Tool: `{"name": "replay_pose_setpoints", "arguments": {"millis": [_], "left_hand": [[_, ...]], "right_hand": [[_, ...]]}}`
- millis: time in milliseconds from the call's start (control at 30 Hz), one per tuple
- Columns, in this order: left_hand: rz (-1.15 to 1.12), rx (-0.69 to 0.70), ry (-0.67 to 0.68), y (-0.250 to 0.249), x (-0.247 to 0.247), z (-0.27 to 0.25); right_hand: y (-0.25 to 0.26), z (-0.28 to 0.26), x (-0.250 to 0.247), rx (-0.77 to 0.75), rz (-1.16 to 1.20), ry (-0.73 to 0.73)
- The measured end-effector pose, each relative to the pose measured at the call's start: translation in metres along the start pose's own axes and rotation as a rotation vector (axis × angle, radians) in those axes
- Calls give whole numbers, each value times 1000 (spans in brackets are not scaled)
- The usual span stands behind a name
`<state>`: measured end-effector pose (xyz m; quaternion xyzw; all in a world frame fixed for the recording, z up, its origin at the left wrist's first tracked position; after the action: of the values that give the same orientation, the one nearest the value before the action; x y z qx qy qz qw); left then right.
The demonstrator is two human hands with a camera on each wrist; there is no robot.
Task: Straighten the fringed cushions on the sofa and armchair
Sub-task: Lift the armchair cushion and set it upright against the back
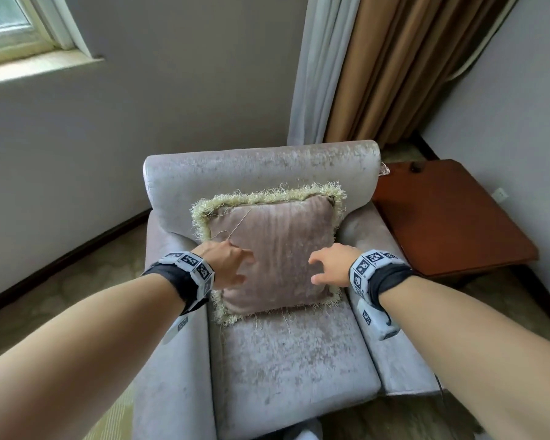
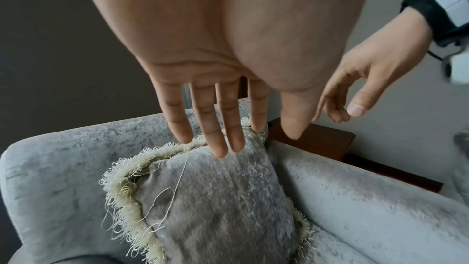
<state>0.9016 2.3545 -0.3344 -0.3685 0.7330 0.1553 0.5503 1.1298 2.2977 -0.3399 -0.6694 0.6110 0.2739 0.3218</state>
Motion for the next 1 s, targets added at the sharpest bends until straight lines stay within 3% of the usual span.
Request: {"name": "replay_pose_setpoints", "arguments": {"millis": [300, 633, 867, 1000], "left_hand": [[-16, -28, 16, -1, 20, 36], [-123, -221, 43, 0, 63, 121], [-568, -518, -352, 55, 134, 147], [-731, -636, -602, 97, 195, 155]], "right_hand": [[-28, 35, 7, -43, 75, -38], [-85, 144, 37, -173, 163, -39], [-119, 204, 98, -65, 682, -284], [-131, 246, 144, -10, 802, -553]]}}
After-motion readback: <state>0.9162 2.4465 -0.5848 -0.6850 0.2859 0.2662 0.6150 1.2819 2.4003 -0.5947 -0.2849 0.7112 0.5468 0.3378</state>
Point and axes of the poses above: each hand's wrist, its own z-axis towards the middle knuckle, its own x-axis out of the palm, y = z × x, the point moved 5 cm from there along z, towards the middle knuckle, and after that the axes turned 6 degrees about -z, right-handed, at the moved point
